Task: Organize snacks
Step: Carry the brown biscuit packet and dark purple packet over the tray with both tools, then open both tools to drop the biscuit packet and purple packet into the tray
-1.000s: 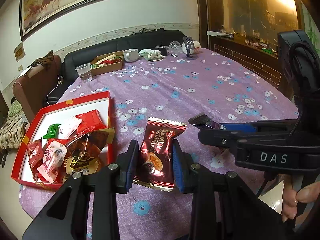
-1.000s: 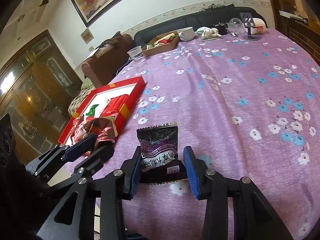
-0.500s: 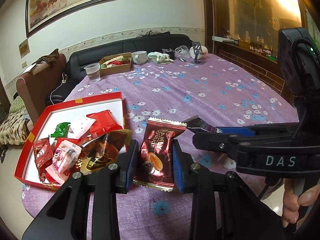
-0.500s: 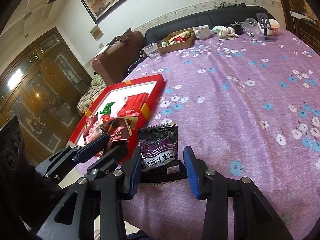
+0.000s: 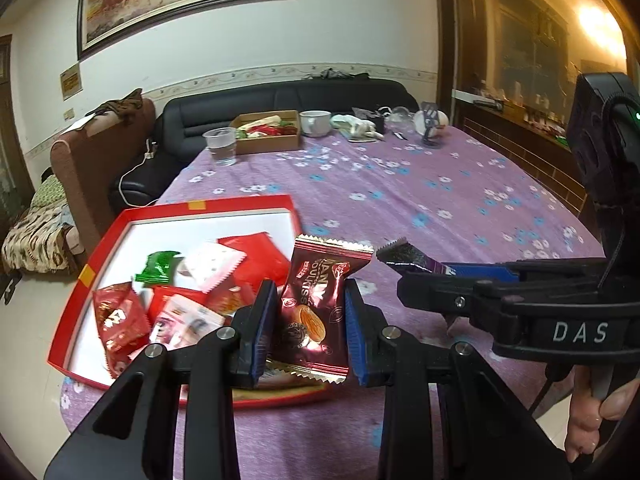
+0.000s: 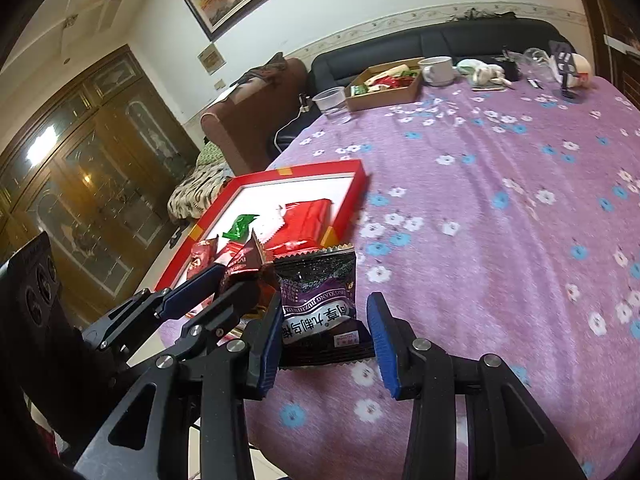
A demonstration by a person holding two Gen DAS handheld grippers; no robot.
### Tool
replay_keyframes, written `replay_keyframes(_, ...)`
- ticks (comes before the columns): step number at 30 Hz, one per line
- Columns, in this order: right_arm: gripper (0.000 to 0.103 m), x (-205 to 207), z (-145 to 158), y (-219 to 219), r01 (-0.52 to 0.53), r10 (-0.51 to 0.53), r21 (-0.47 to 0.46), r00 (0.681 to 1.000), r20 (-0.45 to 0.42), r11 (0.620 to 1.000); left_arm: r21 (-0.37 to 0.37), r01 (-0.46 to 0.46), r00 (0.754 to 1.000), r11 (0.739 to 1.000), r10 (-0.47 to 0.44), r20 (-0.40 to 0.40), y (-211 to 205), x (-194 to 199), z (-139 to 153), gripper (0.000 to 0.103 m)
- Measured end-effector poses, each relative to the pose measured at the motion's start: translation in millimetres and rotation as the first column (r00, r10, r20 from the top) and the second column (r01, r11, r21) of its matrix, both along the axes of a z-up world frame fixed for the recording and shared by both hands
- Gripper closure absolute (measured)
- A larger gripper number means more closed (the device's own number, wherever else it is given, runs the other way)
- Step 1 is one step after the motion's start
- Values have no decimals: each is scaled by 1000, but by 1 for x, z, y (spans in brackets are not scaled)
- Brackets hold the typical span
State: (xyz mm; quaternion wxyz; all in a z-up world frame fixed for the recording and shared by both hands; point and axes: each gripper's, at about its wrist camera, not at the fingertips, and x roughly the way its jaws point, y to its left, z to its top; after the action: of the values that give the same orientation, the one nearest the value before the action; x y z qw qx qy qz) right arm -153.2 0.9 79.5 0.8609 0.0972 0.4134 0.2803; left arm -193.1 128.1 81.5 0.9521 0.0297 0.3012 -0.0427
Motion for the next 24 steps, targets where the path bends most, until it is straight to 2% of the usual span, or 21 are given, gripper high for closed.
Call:
replay_keyframes(16,62,33,4,64,-120,120,19,992,-26,993,-15,-100,995,995,100,-4,48,20,6,73)
replay_keyframes(24,62,48,3,87,-147,148,21,988,-35,989,-37,-143,990,989,142,-12,71,31,4,72)
